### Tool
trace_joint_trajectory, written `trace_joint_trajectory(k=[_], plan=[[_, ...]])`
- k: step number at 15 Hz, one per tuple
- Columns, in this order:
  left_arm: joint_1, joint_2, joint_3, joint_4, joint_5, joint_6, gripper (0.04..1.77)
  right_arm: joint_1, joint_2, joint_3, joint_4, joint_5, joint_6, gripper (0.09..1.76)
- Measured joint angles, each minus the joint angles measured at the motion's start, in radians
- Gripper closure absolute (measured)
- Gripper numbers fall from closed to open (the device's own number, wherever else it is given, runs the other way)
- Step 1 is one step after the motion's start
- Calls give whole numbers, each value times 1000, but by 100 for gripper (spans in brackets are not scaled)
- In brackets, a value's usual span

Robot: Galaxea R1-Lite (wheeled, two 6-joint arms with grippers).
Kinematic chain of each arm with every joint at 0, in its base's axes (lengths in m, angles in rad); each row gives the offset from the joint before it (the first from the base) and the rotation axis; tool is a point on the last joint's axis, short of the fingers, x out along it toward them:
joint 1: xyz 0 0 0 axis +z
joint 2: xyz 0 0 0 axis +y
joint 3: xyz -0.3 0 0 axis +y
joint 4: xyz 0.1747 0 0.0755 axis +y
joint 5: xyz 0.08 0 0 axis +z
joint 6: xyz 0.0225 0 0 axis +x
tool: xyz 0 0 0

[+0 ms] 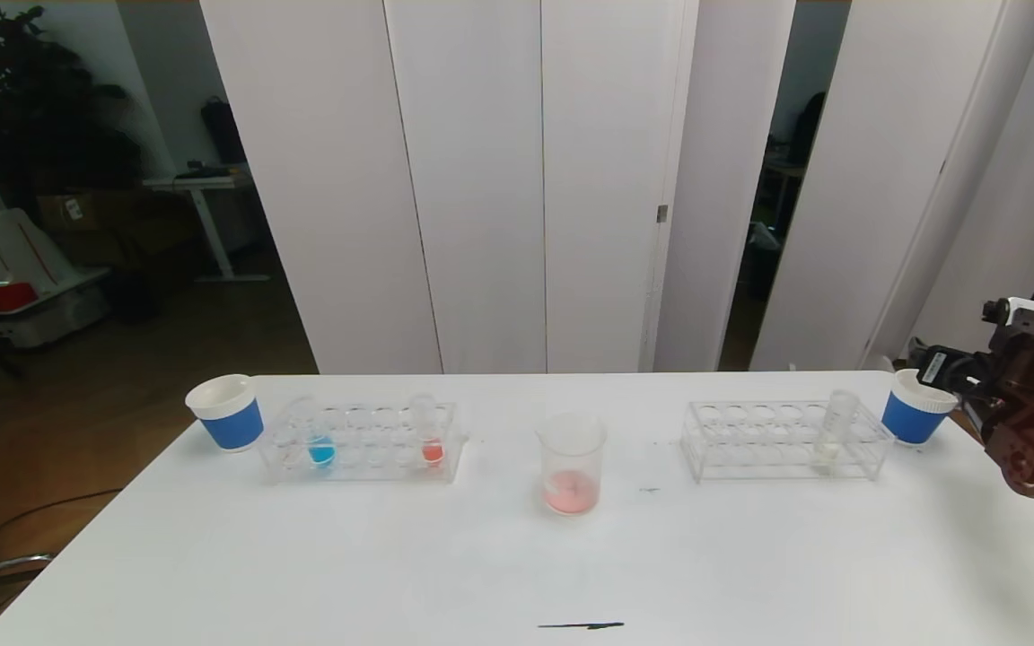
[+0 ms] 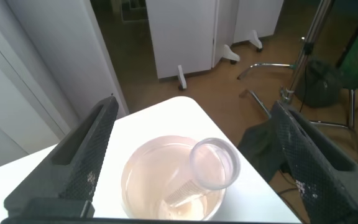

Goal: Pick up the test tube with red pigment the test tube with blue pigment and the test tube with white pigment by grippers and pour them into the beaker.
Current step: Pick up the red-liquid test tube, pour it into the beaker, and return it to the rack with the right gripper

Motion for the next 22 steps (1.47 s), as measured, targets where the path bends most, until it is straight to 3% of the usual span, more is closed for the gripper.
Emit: trace_joint_trajectory(k=[5, 11, 17, 22], plan=[[0, 0, 0, 0, 0, 0, 7, 0, -42, 9, 15, 6, -39, 10], [0, 0, 0, 0, 0, 0, 7, 24, -220, 10, 252, 53, -37, 10], [0, 0, 0, 0, 0, 0, 7, 117, -534, 57, 507, 111, -37, 10], [0, 0, 0, 0, 0, 0, 7, 242, -925, 171, 710, 136, -61, 10]])
